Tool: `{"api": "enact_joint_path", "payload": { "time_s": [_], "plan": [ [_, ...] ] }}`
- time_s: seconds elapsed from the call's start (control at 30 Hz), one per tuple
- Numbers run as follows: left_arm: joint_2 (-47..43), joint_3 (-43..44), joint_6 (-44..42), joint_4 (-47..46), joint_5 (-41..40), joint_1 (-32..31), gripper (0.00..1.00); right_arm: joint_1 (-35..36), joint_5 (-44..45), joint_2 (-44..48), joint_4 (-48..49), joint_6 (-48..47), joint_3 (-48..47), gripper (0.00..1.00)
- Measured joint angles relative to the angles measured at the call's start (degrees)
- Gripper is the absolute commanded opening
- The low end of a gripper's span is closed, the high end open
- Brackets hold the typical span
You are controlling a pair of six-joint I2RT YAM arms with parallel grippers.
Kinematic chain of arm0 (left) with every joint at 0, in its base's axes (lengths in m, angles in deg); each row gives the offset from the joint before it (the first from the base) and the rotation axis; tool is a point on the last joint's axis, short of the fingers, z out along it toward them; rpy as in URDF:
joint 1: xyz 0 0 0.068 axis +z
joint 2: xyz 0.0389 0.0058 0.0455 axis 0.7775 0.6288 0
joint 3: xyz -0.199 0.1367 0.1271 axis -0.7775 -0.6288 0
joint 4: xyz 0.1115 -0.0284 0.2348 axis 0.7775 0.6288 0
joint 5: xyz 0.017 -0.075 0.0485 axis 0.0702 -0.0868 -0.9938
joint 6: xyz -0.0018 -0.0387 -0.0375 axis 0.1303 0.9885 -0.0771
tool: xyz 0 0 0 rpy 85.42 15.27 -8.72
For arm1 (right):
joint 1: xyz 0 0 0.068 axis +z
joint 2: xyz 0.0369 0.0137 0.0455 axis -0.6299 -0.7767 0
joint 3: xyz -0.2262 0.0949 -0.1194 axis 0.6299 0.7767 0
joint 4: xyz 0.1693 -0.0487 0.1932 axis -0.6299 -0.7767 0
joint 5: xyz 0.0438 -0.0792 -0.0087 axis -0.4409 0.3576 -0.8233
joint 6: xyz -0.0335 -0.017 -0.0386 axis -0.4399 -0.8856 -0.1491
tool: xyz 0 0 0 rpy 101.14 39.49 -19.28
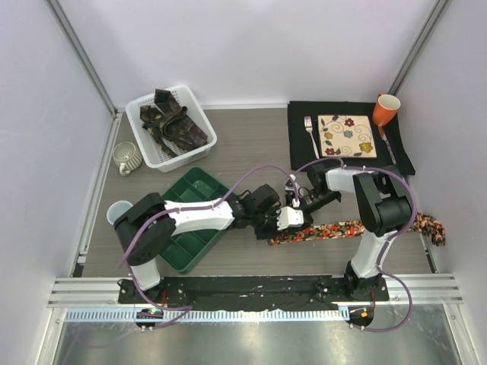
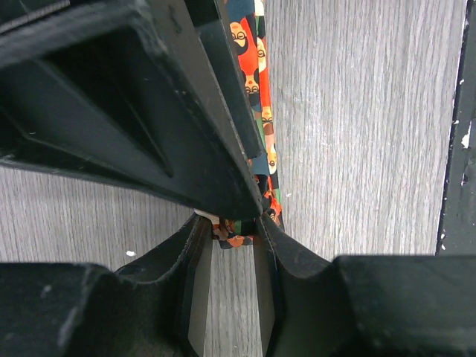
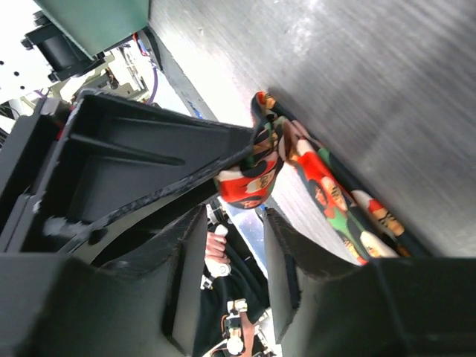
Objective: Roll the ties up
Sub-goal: Roll the tie at the center of the board.
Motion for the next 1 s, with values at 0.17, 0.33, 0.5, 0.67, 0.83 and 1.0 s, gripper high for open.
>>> {"api": "enact_joint_path", "payload": {
  "time_s": [0.17,0.33,0.5,0.67,0.83,1.0],
  "plan": [
    [0.5,0.2,0.0,-0.2,0.2,0.0,0.32,0.0,0.0,-2.2,0.5,-0.4,0.0,0.23],
    [0.7,0.3,0.1,-0.2,0.2,0.0,0.36,0.0,-0.1,-2.6,0.7,-1.1,0.0,0.01],
    [0.7,0.3,0.3,-0.3,0.2,-0.1,0.58,0.0,0.3,-2.6,0.7,-1.8,0.0,0.01],
    [-0.5,-1.9,0.7,-1.4,-0.7,0.1,0.66,-0.1,1.4,-2.8,0.7,-1.8,0.0,0.01],
    [-3.8,-5.4,0.7,-1.8,-1.8,0.6,0.63,-0.2,2.6,-3.3,0.7,-1.7,0.0,0.01],
    [-4.2,-6.0,1.2,-3.5,-1.8,0.7,0.55,-0.7,3.5,-3.3,0.7,-1.5,0.0,0.01]
  ]
}}
